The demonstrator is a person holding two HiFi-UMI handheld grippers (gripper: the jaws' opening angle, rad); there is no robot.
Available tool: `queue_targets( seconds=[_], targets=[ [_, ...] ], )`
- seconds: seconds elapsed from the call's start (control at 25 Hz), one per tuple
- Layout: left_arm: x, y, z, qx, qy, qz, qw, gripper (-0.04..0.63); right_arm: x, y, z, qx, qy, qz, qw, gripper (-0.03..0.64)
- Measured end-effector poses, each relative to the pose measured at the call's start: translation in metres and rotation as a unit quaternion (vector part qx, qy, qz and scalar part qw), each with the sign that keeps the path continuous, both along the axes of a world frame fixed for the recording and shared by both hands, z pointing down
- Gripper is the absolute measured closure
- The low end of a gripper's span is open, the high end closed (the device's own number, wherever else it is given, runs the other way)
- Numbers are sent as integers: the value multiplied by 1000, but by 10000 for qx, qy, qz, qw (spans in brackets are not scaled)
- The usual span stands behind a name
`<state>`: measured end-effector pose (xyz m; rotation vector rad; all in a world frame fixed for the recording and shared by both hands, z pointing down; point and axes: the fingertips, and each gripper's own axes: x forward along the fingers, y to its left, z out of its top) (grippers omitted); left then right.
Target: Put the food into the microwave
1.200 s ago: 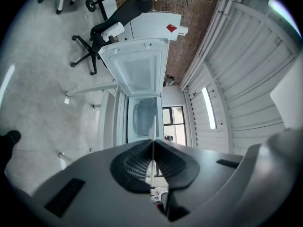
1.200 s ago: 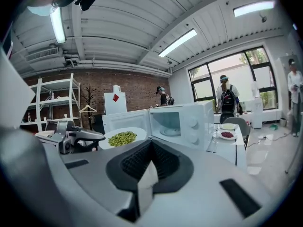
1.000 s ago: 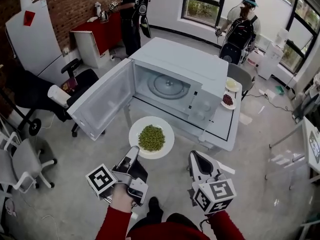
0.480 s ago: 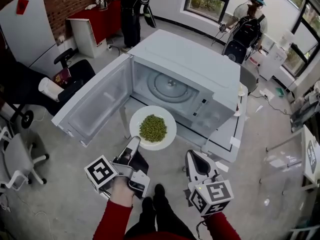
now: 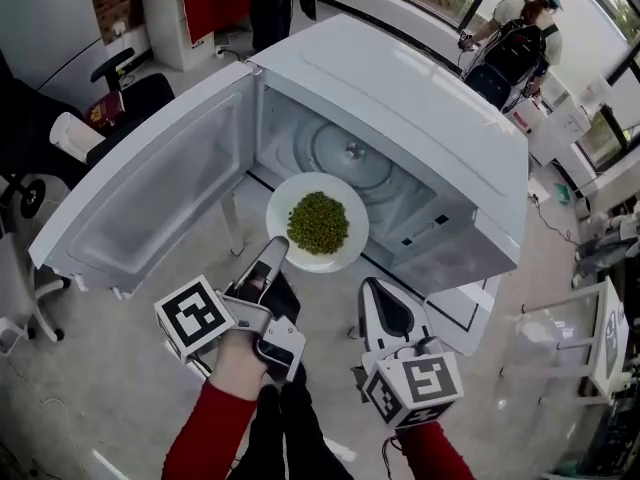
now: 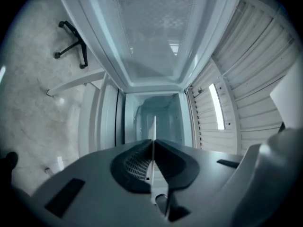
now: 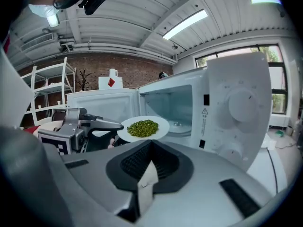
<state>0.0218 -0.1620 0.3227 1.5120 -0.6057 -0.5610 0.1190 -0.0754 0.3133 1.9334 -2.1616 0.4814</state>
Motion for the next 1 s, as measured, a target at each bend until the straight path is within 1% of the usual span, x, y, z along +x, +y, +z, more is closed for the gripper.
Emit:
queue_targets(
  seconds=[0.08,0.28,0.44,0.56,0.72,1.0],
  targets=[
    [9,-9,5,23,35,34,10000,572,2,-9,6,8,20,-11,10000,602],
    [31,-37,28,132,-23,97,9999,572,8,-38,17,109,145,-100,9998,603],
    [54,-52,28,169,52,137,9997,572,15,-50,18,133,195,-130,9996,603],
    [67,-66,24,289,-37,176,9994,572,20,-58,24,79,208,-68,9997,603],
    [77,-84,20,372,-293,188,9987,572,24,-69,28,46,178,-33,9998,603],
    [94,-116,16,520,-498,52,9974,572,31,-94,27,122,206,1,9997,603]
  ],
)
